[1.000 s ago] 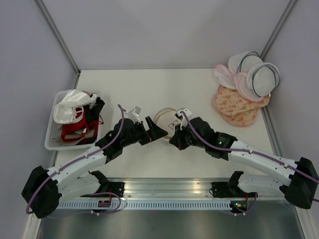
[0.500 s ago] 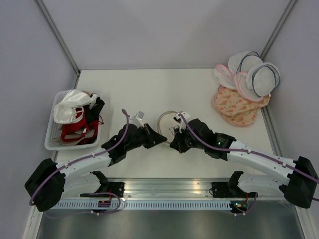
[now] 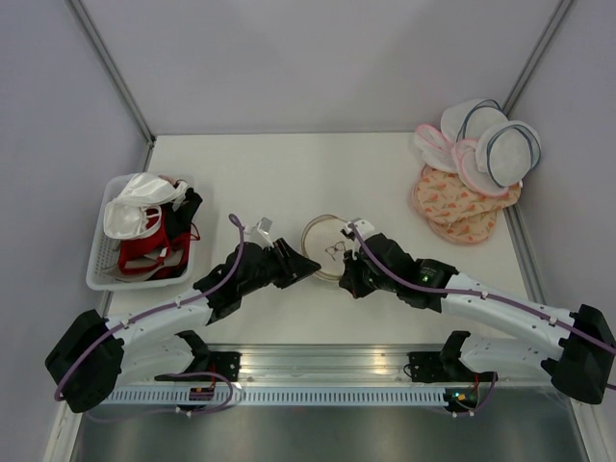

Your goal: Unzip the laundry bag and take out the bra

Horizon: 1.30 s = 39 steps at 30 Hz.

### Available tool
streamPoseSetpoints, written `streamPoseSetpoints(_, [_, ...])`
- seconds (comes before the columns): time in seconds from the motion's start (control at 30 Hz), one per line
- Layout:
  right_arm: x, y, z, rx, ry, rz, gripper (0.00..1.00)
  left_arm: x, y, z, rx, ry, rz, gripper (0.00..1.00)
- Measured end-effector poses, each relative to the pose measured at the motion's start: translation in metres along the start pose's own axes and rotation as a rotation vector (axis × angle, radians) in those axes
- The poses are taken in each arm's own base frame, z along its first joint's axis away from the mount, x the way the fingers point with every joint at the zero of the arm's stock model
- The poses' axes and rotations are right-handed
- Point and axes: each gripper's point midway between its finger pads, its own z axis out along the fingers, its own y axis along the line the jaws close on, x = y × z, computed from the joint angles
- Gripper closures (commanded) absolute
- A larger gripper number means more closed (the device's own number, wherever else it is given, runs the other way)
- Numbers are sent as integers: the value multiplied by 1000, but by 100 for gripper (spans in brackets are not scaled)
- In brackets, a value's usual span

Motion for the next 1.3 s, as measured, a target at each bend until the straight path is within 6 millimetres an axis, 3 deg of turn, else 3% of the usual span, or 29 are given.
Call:
streamPoseSetpoints(0.07, [3,-6,-2,31,7,-1,100,-2,0,0,-2,-8,-2,16])
streamPoseSetpoints(0.17, [9,-19,-4,94,27,-1,100,-5,-1,-2,0,-26,2,6])
streamPoseSetpoints(0.43, [25,-60,-14,312,66,18,100,-33,-8,-13,-19,-157,83,0])
streamPoseSetpoints(0.63, [30,-70,-14,369,82,13,100,-55,-16,2,-86,-200,205,2])
streamPoseSetpoints(0.7, [30,-70,-14,369,82,13,100,-63,-28,15,-90,-198,255,7])
streamPoseSetpoints(0.8, [30,-70,-14,369,82,13,100,-70,-35,32,-111,-188,323,24])
streamPoseSetpoints(0.83, [30,-70,-14,369,81,13,100,-72,-34,38,-129,-180,344,37])
streamPoseSetpoints(0.9, [29,-71,-14,376,75,15,100,-74,-26,46,-181,-168,384,52])
streamPoseSetpoints(0.93, [29,-72,-15,380,72,16,100,-74,-19,49,-210,-158,404,67])
streamPoseSetpoints(1.03, [27,-74,-18,395,59,24,100,-69,5,51,-299,-121,445,96])
streamPoseSetpoints(1.17, [24,-81,-23,440,33,50,100,-63,23,42,-361,-96,464,98])
streamPoseSetpoints(1.3, [23,-91,-27,507,5,90,100,-63,25,26,-360,-110,463,98])
